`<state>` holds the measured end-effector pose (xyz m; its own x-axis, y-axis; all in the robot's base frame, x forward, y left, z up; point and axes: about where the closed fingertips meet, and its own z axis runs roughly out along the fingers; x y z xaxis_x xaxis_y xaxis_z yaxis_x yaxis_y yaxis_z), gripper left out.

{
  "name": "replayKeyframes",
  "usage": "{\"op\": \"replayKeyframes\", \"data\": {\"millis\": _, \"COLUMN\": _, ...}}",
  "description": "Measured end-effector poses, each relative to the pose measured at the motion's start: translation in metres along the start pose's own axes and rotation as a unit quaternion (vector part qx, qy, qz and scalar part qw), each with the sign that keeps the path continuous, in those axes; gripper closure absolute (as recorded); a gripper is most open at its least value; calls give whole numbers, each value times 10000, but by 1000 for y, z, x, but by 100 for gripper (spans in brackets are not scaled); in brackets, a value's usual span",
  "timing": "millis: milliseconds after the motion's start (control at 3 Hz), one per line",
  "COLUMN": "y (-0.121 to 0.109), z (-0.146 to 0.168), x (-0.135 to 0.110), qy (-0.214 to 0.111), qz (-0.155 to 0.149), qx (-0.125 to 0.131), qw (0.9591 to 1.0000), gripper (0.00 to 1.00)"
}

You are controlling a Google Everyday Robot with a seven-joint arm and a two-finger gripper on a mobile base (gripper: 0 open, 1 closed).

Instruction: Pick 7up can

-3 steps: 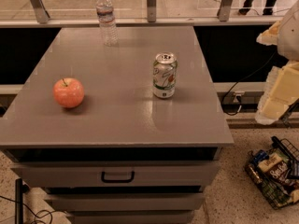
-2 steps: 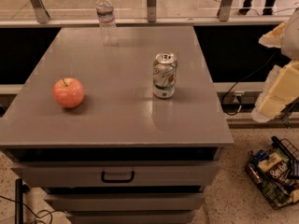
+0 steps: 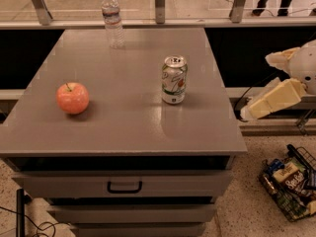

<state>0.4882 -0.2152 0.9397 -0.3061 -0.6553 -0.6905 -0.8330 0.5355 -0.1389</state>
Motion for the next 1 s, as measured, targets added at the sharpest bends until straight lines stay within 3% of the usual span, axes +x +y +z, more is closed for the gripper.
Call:
{"op": "replayKeyframes", "data": {"millis": 333, "y": -8, "z": 31, "x": -30, "qy": -963, "qz": 158, "qx": -92, "qw": 9952, "gripper": 0}}
{"op": "replayKeyframes", "data": {"millis": 667, "y": -7, "z": 65, "x": -65, "qy": -1486, "qz": -11, "qx": -350, "qw": 9883, "gripper": 0}}
{"op": "replayKeyframes", "data": {"millis": 1000, "y": -6, "z": 70, "x": -67, "qy": -1466, "qz": -35, "qx": -292, "qw": 9888, "gripper": 0}}
